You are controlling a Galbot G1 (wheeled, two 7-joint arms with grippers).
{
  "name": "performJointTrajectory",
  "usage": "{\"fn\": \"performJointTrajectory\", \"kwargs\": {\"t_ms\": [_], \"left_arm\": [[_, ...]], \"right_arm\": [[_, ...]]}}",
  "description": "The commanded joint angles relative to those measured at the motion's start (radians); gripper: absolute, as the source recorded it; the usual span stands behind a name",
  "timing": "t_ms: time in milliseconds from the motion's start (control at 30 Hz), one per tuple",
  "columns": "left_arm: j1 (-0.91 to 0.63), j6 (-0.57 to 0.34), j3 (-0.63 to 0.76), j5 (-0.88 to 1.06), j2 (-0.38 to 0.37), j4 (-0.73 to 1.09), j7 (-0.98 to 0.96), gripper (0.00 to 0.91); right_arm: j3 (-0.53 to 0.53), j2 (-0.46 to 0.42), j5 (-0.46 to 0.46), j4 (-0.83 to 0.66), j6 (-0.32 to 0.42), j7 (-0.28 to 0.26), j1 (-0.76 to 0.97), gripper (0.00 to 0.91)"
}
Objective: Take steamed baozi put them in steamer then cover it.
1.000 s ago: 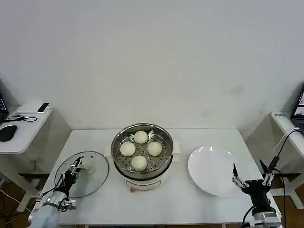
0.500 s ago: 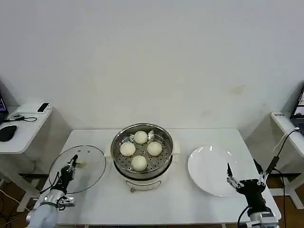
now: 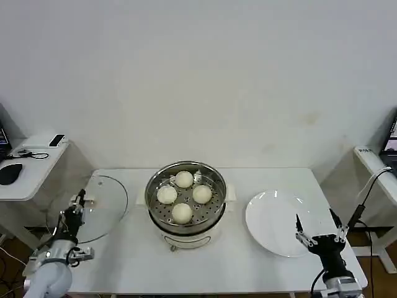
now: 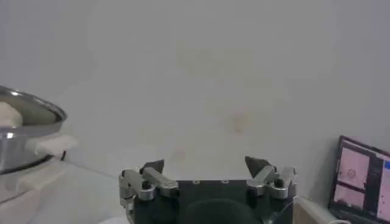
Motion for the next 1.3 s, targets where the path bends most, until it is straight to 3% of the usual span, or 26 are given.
{"fn": "performJointTrajectory", "kwargs": {"t_ms": [33, 200, 400, 633, 1000, 1300], "left_arm": [[0.019, 0.21, -0.022, -0.05, 0.08, -0.262, 0.177, 0.0], [-0.014, 0.278, 0.055, -0.068, 0.128, -0.343, 0.248, 0.0], [-0.099, 0.334, 0.202, -0.071, 0.119, -0.419, 0.286, 0.0], [-0.227, 0.375, 0.391, -0.023, 0.045, -0.43, 0.347, 0.0], [-0.289, 0.394, 0.483, 0.125, -0.115, -0.392, 0.438, 0.0], [-0.339, 0.386, 0.541, 0.195, -0.201, -0.316, 0.437, 0.0]], "right_arm": [[-0.004, -0.004, -0.004, -0.03, 0.008, 0.001, -0.001, 0.907], [0.004, -0.002, -0.022, -0.024, 0.024, 0.002, -0.005, 0.907], [-0.005, 0.014, -0.07, -0.015, 0.05, 0.023, -0.051, 0.907], [0.0, 0.024, -0.081, -0.028, 0.046, 0.036, -0.038, 0.907], [-0.044, 0.062, -0.144, -0.044, 0.043, 0.044, -0.025, 0.907], [-0.09, 0.083, -0.18, -0.052, 0.042, 0.046, -0.018, 0.907]]}}
